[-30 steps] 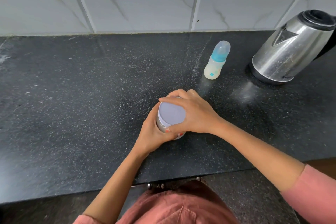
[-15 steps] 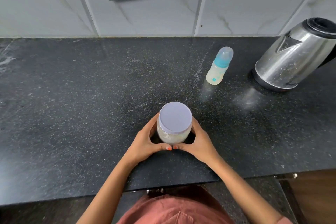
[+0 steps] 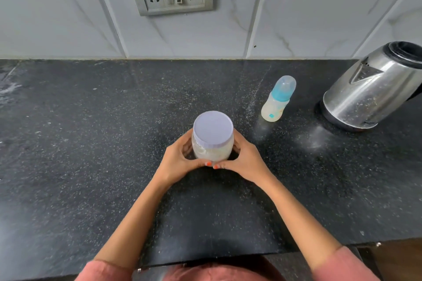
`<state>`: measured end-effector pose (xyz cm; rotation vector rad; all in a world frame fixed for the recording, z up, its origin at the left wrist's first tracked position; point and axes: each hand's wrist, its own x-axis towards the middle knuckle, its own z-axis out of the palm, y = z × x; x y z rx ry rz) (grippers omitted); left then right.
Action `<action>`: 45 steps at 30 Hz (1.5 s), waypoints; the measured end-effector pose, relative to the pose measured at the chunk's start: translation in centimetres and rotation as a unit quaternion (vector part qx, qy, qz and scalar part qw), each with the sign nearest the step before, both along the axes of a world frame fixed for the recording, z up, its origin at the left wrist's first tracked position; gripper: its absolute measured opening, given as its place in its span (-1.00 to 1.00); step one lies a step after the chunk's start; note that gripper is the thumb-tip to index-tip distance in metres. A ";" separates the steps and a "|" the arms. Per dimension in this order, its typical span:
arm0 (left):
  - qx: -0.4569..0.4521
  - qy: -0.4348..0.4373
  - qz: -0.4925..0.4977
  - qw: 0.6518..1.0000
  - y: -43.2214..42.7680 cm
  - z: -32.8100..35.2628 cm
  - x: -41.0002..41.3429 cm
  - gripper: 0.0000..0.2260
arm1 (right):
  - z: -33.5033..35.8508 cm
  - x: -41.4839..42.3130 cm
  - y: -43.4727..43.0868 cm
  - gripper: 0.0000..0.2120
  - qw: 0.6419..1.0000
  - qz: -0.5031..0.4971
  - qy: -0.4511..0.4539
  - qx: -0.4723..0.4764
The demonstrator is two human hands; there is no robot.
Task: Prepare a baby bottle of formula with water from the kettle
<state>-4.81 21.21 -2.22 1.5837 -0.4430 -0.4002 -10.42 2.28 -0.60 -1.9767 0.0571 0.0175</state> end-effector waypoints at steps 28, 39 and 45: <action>0.035 0.005 0.038 0.999 -2.6 -0.9 10.4 -0.35 | -0.8 12.3 -1.9 -0.11 0.999 0.008 0.041 -0.024; 0.108 -0.032 0.029 0.993 -2.3 -0.6 8.7 -0.25 | -0.9 10.5 -1.1 -0.29 0.999 -0.036 0.008 -0.024; 0.206 -0.076 0.099 0.971 -2.5 -0.5 5.8 -0.34 | -0.8 7.2 -0.3 -0.63 0.993 -0.108 -0.019 -0.051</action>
